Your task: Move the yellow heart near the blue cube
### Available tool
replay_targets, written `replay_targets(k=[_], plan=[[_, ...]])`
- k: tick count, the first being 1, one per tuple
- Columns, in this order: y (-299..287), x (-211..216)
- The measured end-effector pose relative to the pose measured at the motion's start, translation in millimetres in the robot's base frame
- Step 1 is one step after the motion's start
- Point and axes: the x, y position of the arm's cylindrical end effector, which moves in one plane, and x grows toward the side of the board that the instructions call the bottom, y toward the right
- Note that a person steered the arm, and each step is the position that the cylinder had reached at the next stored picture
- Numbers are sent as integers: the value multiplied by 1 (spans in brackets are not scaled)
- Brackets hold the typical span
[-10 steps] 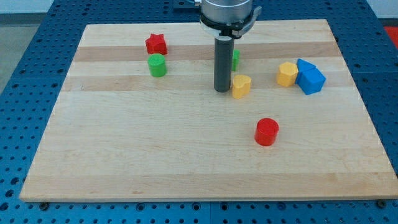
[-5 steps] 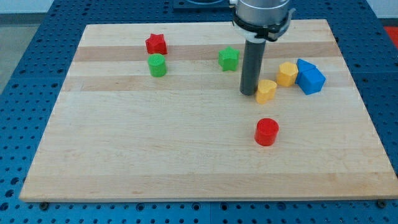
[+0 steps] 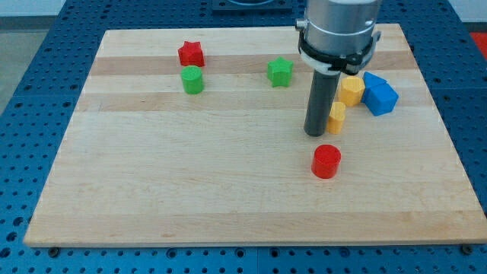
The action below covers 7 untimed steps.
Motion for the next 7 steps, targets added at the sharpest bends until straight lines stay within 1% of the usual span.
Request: replay_targets(k=[1, 3, 6, 7], plan=[[18, -10], [53, -10], [50, -6], [49, 11]])
